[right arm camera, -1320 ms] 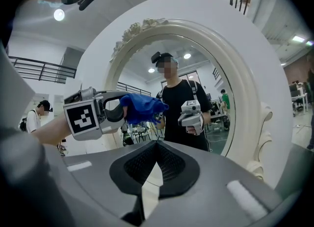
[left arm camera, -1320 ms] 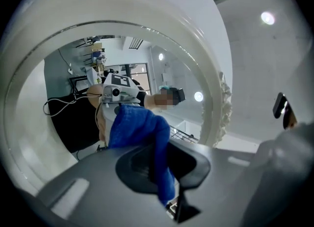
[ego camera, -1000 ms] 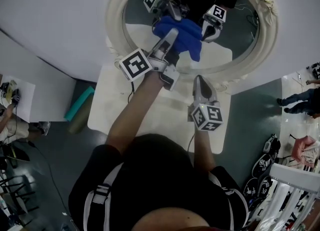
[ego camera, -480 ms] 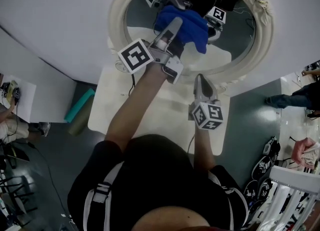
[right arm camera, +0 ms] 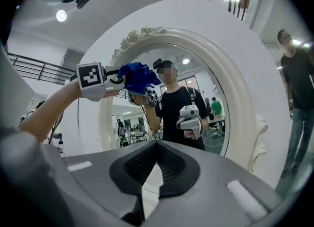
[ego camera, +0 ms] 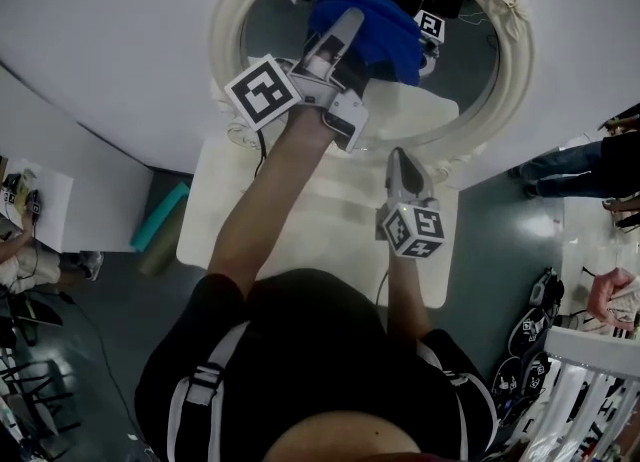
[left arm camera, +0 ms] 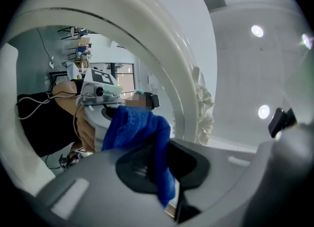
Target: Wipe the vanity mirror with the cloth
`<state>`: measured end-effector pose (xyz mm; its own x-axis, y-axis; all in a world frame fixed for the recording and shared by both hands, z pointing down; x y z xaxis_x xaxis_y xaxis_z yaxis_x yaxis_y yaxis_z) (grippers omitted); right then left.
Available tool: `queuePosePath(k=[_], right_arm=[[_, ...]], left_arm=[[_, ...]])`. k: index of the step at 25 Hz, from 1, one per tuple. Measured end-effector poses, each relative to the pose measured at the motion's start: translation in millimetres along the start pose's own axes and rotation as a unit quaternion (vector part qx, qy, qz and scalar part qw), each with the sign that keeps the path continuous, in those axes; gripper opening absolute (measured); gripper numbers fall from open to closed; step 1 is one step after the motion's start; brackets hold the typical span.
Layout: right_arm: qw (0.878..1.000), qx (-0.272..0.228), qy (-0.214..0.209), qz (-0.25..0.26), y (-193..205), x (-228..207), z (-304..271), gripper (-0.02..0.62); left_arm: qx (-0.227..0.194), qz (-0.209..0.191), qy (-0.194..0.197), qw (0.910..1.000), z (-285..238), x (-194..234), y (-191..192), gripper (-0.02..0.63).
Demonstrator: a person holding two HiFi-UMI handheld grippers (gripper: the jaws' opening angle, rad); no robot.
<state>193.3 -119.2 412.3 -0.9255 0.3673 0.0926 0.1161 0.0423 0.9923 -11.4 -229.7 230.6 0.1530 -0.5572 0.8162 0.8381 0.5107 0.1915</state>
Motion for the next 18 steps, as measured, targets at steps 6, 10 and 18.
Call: queuePosePath(k=[6, 10, 18], right_arm=[[1.0, -0.003, 0.003, -0.001, 2, -3, 4, 0.0], [1.0, -0.005, 0.002, -0.001, 2, 0, 6, 0.0], [1.0, -0.006, 0.005, -0.002, 3, 2, 12, 0.0]], left_arm=[[0.004, -0.003, 0.019, 0.9998, -16, -15, 1, 0.04], [0.005, -0.007, 0.03, 0.9995, -25, -28, -2, 0.038], [-0.001, 0.003, 0.04, 0.9992, -31, -38, -4, 0.038]])
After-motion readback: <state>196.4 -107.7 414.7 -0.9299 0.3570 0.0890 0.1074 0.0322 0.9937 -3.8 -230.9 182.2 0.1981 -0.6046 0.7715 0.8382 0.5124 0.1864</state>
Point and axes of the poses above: the fingertips, and each gripper's own axes: z backward along the fingers, x to its left, y out of its underside, the point moved 8 cm from there along z, backward along the fingers, and after that the axes turned 15 degrees about z, right-handed, at the moved point
